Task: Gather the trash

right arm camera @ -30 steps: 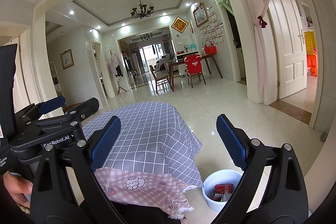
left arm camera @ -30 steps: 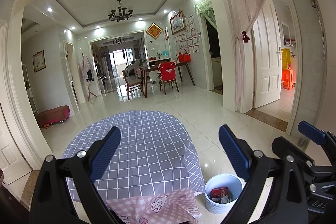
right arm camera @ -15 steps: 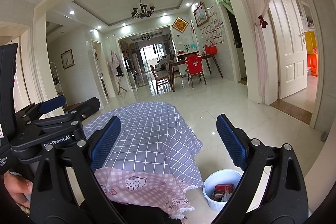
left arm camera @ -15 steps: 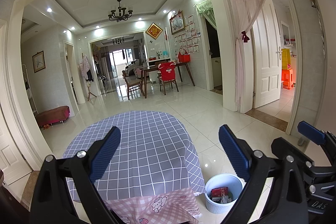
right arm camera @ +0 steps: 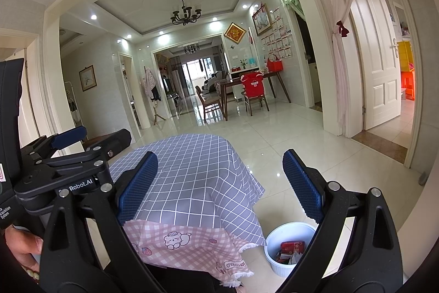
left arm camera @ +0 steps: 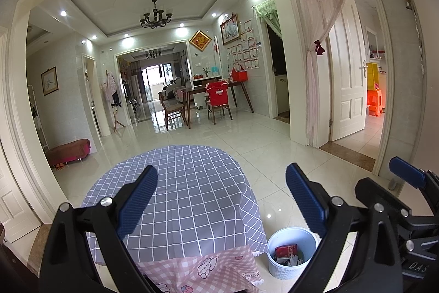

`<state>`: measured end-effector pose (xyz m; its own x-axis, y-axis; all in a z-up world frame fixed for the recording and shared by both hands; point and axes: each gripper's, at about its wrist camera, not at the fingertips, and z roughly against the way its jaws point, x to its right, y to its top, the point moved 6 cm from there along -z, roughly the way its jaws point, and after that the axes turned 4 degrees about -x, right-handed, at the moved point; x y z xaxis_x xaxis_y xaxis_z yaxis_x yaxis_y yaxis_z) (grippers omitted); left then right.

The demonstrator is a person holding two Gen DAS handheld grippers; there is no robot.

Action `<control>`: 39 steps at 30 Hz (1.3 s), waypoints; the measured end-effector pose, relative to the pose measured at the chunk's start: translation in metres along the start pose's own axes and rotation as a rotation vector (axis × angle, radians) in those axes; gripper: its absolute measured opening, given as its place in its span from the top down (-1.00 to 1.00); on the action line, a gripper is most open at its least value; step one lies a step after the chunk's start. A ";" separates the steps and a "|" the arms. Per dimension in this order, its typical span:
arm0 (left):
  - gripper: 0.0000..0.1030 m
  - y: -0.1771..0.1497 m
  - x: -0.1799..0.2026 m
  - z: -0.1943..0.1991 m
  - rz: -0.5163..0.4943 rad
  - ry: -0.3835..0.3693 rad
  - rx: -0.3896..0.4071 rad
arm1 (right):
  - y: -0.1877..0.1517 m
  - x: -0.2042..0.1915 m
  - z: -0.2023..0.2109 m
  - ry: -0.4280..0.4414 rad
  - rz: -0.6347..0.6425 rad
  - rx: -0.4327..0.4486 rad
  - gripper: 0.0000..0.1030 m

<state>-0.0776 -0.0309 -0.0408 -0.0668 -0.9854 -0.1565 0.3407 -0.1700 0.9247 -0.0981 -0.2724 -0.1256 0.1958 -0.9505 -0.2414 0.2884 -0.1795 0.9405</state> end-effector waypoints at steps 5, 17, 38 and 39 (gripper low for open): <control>-0.80 -0.002 0.001 -0.001 -0.001 -0.002 -0.001 | 0.000 0.000 0.000 0.001 0.001 -0.002 -0.76; -0.80 -0.006 0.003 -0.003 -0.001 -0.009 -0.005 | 0.000 0.000 0.000 -0.001 0.001 -0.002 -0.76; -0.80 -0.010 0.005 -0.003 -0.004 -0.010 -0.008 | 0.002 0.000 0.000 0.000 0.000 -0.003 -0.76; -0.80 -0.009 0.005 -0.003 -0.004 -0.011 -0.008 | 0.002 0.000 0.000 0.000 0.000 -0.003 -0.76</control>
<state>-0.0776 -0.0340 -0.0505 -0.0778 -0.9847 -0.1561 0.3480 -0.1735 0.9213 -0.0980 -0.2726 -0.1235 0.1954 -0.9504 -0.2418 0.2915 -0.1791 0.9397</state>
